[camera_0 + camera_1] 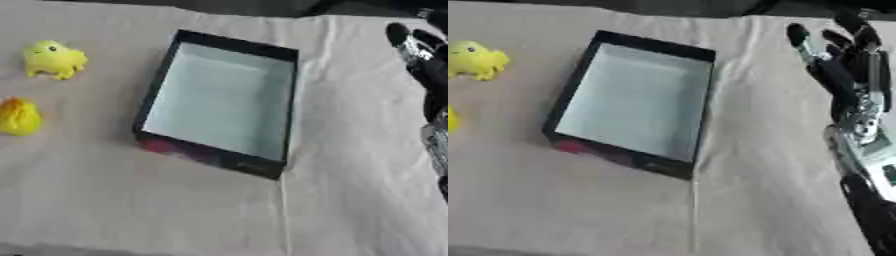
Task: Pick up objects on the table and place them in the box.
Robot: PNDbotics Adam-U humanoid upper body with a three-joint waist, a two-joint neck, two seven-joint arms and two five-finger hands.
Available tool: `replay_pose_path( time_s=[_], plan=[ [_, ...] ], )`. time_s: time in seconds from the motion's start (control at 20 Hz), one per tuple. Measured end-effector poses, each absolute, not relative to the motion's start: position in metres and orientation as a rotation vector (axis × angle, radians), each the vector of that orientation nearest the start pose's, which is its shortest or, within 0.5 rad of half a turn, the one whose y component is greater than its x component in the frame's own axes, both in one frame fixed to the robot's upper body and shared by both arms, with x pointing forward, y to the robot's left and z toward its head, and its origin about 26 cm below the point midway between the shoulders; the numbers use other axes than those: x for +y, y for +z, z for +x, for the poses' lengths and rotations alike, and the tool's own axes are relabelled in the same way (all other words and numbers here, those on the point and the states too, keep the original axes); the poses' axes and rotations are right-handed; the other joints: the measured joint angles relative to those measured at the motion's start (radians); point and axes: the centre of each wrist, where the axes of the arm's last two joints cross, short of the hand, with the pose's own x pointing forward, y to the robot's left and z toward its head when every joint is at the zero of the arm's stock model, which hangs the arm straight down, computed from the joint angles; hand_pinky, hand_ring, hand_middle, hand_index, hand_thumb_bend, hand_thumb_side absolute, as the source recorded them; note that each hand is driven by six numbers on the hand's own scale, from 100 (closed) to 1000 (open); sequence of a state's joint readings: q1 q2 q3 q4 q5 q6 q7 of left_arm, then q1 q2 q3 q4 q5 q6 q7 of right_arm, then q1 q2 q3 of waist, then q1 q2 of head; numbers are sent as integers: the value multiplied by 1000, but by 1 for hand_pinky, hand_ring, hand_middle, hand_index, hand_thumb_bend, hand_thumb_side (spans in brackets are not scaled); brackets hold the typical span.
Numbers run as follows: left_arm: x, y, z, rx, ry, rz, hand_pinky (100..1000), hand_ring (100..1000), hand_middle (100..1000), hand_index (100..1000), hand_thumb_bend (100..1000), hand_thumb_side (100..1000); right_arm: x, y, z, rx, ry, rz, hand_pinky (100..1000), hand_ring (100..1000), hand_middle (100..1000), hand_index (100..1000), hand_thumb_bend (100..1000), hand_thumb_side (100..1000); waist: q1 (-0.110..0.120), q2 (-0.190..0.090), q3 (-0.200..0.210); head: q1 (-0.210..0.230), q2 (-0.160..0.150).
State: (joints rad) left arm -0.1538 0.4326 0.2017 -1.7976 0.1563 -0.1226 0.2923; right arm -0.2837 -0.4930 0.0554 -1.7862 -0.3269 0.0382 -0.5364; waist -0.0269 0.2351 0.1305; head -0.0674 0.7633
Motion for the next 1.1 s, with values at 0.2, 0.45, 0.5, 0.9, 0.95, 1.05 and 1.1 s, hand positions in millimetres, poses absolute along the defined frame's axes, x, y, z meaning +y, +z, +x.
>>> replay_pose_path(
  time_s=[0.2,0.45,0.5,0.9,0.95,1.05,1.1],
  plan=[
    [363,148,296,-2135,124,502,818,705,737,839,1000,459,-298,160,322,-1998,-207,-322,924,842,859,841,735,307,-1,0,2,12,0],
    [363,150,294,-2144,118,509,818,705,737,839,1000,459,-298,160,319,-1999,-208,-322,924,841,859,841,738,302,-6,3,2,18,0],
    [363,150,294,-2146,116,511,818,705,737,840,1000,459,-298,161,319,-1999,-209,-322,924,841,860,841,739,301,-6,4,3,23,0],
    [363,155,295,-2158,104,516,819,706,737,839,1000,460,-298,161,319,-1997,-206,-322,924,841,860,841,735,304,-6,7,9,64,0],
    [364,155,295,-2159,101,518,818,706,737,840,1000,461,-298,162,320,-1998,-205,-321,924,841,859,841,735,305,-6,7,10,66,0],
    [364,156,295,-2160,95,523,818,706,737,840,1000,461,-297,163,320,-2002,-204,-319,924,841,859,841,734,305,-6,7,14,74,0],
    [364,157,295,-2160,94,524,818,706,737,840,1000,461,-297,163,320,-2004,-204,-318,924,841,859,842,735,305,-6,6,14,80,0]
  ],
)
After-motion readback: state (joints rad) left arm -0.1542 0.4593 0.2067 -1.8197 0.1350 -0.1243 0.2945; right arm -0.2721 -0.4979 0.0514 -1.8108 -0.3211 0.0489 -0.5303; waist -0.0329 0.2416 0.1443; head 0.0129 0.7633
